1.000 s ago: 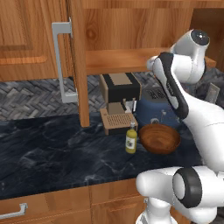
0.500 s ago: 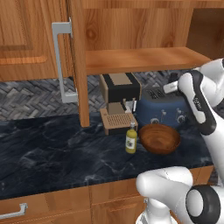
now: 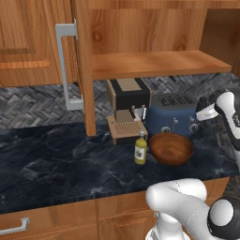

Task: Retrieve the bottle and the shaker from the cabinet and place them next to the mixing bowl on the counter. Then add garlic from the fridge to the mixing bowl.

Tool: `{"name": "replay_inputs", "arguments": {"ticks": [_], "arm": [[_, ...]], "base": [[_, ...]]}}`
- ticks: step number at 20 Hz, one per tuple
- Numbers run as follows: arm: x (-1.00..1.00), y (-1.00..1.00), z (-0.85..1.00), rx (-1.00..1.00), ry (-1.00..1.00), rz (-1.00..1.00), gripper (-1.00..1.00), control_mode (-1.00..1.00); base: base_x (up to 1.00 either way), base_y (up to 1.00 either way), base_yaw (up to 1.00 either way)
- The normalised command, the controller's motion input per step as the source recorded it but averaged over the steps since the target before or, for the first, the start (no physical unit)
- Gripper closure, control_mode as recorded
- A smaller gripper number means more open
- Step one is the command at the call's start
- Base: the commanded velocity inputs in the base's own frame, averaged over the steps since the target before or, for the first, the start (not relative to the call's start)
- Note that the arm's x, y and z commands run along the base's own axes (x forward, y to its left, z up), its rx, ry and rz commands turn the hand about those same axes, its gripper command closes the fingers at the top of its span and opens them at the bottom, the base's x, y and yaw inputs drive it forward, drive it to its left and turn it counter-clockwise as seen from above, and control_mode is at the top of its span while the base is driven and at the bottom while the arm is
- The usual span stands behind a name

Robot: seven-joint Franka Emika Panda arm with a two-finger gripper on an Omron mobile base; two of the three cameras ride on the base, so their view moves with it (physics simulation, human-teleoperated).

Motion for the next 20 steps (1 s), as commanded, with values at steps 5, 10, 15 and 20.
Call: {"name": "replay_inputs", "arguments": {"ticks": [5,10,15,20], "arm": [[-0.02,-0.05,-0.84,0.0,-0.07,0.0,1.0,-1.0],[0.0,-0.2,-0.82,0.0,-0.02,0.0,1.0,-1.0],[0.0,-0.22,-0.54,0.0,0.0,0.0,1.0,-1.0],[0.0,-0.4,-0.29,0.0,0.0,0.0,1.0,-1.0]], "base": [[0.0,0.0,0.0],[0.0,0.0,0.0],[0.0,0.0,0.0],[0.0,0.0,0.0]]}}
